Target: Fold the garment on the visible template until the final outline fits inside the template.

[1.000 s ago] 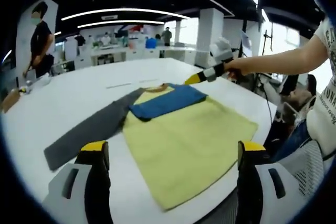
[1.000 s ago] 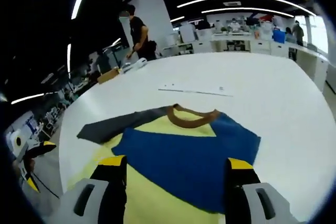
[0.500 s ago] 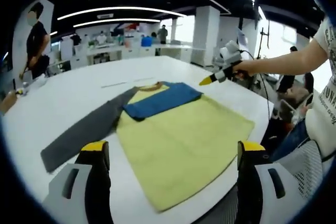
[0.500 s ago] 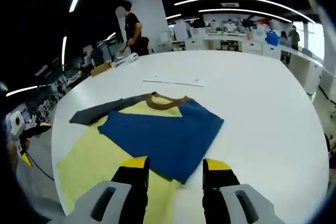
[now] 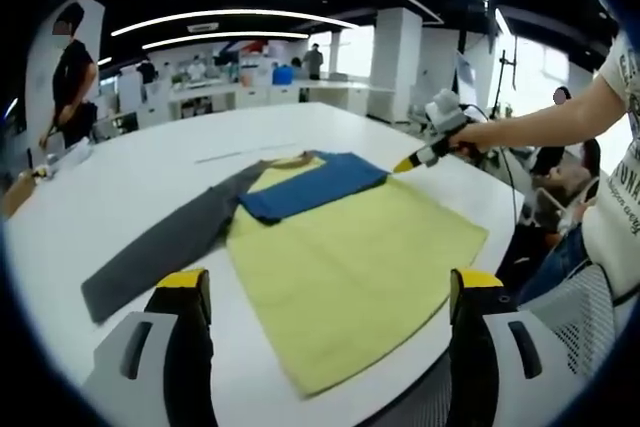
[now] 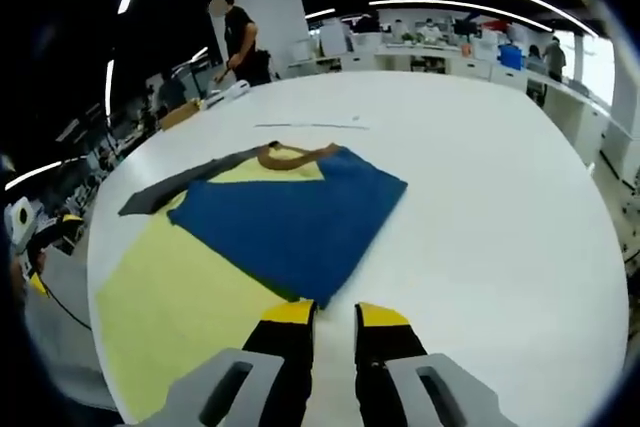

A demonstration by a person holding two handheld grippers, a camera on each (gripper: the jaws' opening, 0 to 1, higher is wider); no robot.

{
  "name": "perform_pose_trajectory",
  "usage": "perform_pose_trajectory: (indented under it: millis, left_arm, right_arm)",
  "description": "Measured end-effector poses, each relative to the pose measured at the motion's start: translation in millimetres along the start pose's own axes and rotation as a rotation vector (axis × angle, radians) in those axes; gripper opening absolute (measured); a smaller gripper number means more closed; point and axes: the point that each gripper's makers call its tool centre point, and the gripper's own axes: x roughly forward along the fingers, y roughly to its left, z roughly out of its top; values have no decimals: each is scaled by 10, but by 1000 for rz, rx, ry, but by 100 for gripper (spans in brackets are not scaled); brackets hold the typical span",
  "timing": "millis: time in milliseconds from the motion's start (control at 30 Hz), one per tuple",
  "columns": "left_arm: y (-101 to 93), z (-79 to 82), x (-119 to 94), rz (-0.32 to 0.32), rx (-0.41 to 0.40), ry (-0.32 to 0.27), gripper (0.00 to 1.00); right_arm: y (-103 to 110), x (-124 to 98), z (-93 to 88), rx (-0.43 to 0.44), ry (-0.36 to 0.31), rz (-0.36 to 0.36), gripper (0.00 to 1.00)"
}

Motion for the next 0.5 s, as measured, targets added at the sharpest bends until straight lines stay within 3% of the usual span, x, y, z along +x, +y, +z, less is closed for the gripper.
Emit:
perform_pose_trajectory:
  millis: [233,500]
  left_arm:
    - [42,7,2,4,-15,-17,95]
    - [55,-49,-11,13,-14,-2,94]
  right_arm:
    - [-1,97,-58,-11,17,-21,1]
    - [72,71,-54,26,2,16,5]
